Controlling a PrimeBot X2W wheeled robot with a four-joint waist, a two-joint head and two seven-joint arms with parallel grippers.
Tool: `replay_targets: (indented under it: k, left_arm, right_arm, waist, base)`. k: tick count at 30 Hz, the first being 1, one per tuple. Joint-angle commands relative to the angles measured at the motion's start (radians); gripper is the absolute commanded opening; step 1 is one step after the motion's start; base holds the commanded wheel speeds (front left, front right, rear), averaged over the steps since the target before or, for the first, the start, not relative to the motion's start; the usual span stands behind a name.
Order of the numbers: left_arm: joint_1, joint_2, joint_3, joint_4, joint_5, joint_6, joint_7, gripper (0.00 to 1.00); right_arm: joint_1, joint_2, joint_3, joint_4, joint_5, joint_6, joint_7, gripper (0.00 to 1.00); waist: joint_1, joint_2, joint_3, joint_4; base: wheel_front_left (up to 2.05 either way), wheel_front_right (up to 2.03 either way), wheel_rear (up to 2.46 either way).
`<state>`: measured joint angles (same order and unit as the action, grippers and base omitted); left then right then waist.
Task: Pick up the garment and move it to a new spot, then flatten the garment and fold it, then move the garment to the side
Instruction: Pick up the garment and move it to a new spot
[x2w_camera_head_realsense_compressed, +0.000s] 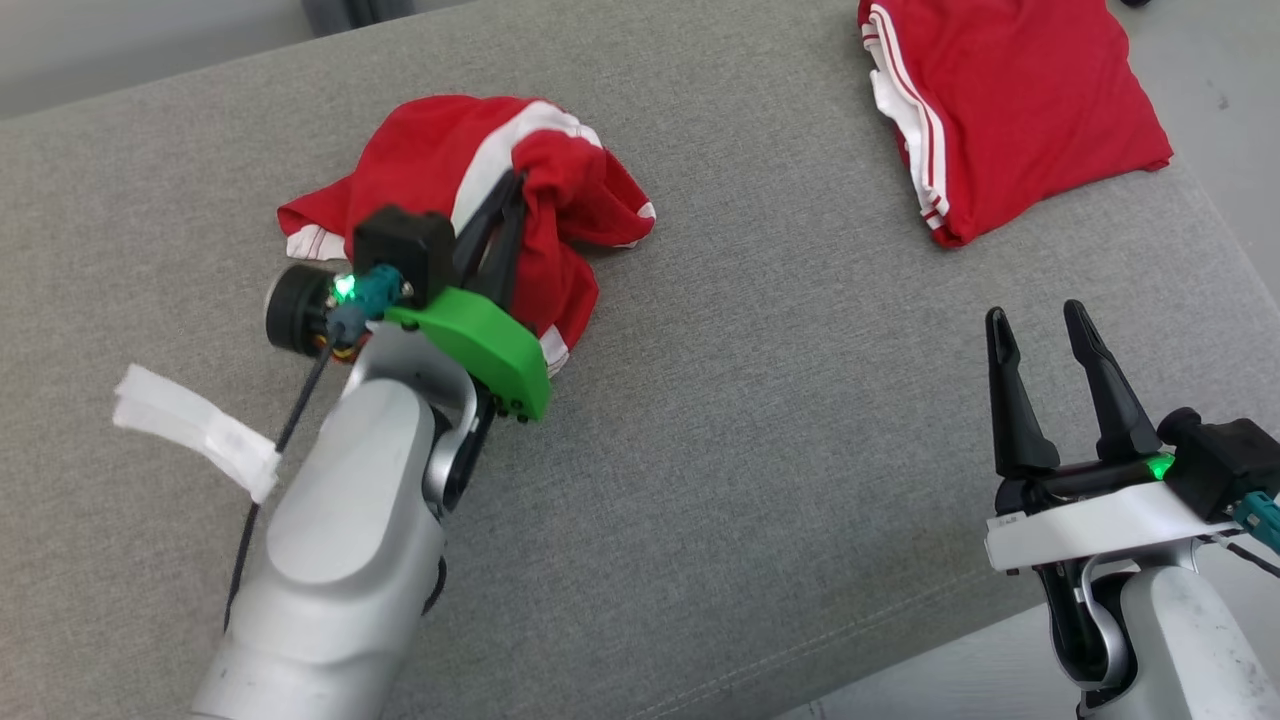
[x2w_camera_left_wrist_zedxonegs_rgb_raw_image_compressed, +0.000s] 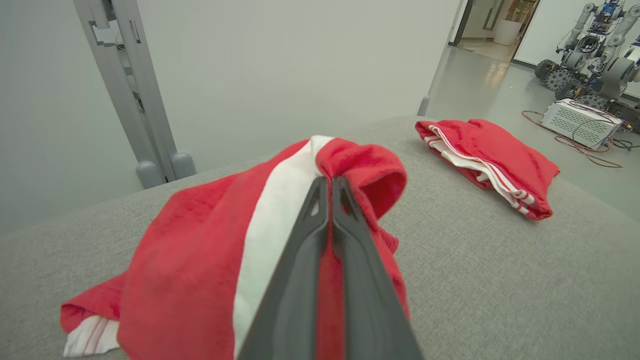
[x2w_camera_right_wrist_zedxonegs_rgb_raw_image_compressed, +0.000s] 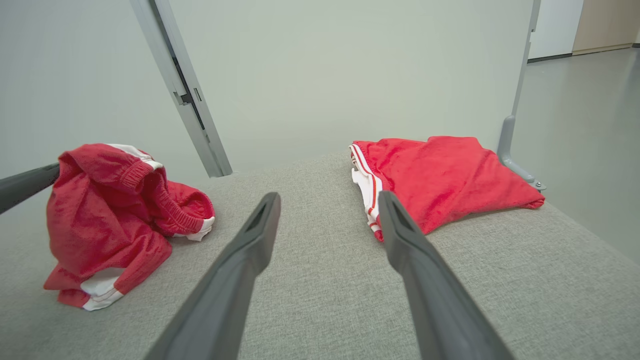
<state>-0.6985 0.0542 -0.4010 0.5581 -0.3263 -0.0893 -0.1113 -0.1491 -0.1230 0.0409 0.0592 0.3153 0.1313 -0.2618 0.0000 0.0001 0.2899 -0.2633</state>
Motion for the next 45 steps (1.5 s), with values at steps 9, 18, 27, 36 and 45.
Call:
replay_targets:
  k: [9, 18, 27, 36, 45]
  left_arm:
    - [0.05, -0.002, -0.1, 0.051, -0.074, 0.03, -0.093, 1.0]
    - [0.084, 0.026, -0.052, -0.016, -0.065, 0.072, -0.152, 1.0]
    - [0.247, 0.096, 0.089, -0.212, -0.043, 0.121, -0.154, 1.0]
    - [0.445, 0.127, 0.226, -0.38, -0.008, 0.156, -0.152, 1.0]
    - [0.597, 0.113, 0.286, -0.459, 0.032, 0.13, -0.153, 1.0]
  right_arm:
    - [0.023, 0.006, -0.006, 0.01, -0.008, -0.001, -0.004, 1.0]
    - [0.055, 0.002, -0.012, 0.007, -0.024, -0.001, -0.004, 1.0]
    - [0.088, -0.011, -0.014, 0.003, -0.04, -0.001, -0.003, 1.0]
    - [0.115, -0.021, -0.017, -0.006, -0.052, -0.001, -0.003, 1.0]
    - [0.134, -0.013, -0.02, -0.005, -0.056, -0.001, 0.002, 1.0]
  waist:
    - [0.0, -0.0001, -0.041, 0.025]
    - [0.0, -0.0001, -0.111, 0.083]
    - [0.0, -0.0001, -0.167, 0.151]
    - [0.0, -0.0001, -0.207, 0.213]
    - [0.0, -0.0001, -0.24, 0.247]
  base:
    - [0.0, 0.0, 0.0]
    - [0.0, 0.0, 0.0]
    - [0.0, 0.0, 0.0]
    - [0.0, 0.0, 0.0]
    - [0.0, 0.0, 0.0]
